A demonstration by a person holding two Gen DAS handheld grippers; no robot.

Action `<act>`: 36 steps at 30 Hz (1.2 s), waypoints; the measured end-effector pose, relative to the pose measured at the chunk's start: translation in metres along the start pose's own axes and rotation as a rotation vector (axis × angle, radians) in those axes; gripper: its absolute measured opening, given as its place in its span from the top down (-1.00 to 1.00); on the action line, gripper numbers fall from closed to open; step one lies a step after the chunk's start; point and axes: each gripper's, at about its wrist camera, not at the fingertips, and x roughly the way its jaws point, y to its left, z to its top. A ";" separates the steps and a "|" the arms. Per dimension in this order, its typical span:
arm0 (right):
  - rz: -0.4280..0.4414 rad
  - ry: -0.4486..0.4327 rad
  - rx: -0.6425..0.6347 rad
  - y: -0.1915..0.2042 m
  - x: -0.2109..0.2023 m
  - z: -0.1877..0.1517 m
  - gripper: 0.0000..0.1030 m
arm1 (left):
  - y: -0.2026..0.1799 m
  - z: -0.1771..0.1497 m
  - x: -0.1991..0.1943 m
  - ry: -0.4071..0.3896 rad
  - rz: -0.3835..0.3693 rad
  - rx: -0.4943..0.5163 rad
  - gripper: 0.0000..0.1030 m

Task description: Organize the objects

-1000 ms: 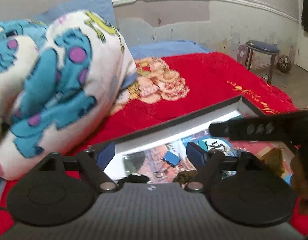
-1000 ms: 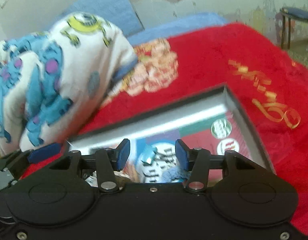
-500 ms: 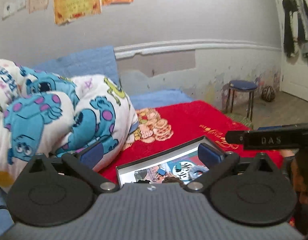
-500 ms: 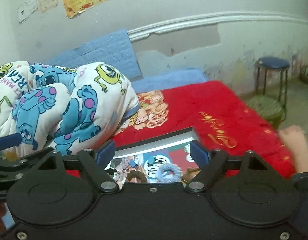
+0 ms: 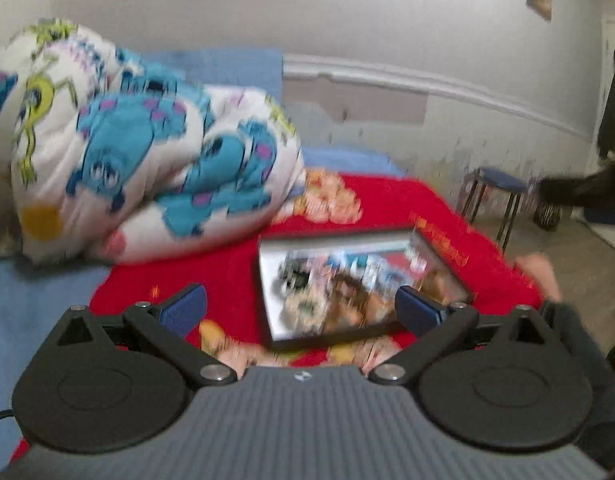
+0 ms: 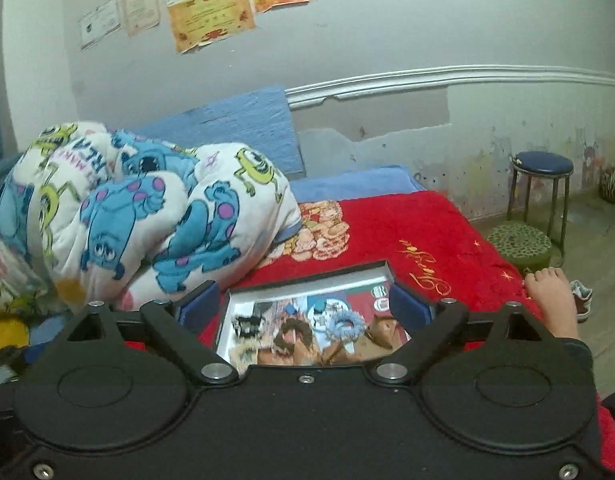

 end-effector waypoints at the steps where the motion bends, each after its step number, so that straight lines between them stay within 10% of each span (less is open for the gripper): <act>1: 0.000 0.004 -0.016 0.001 -0.005 -0.004 -0.79 | 0.001 -0.007 0.004 0.012 0.006 0.005 -1.00; 17: -0.097 0.113 -0.056 -0.030 0.041 -0.096 -0.89 | 0.012 -0.076 0.073 0.117 0.022 0.017 -1.00; 36: -0.222 0.188 0.089 -0.057 0.123 -0.134 -0.88 | -0.007 -0.077 0.117 0.220 -0.086 -0.031 -1.00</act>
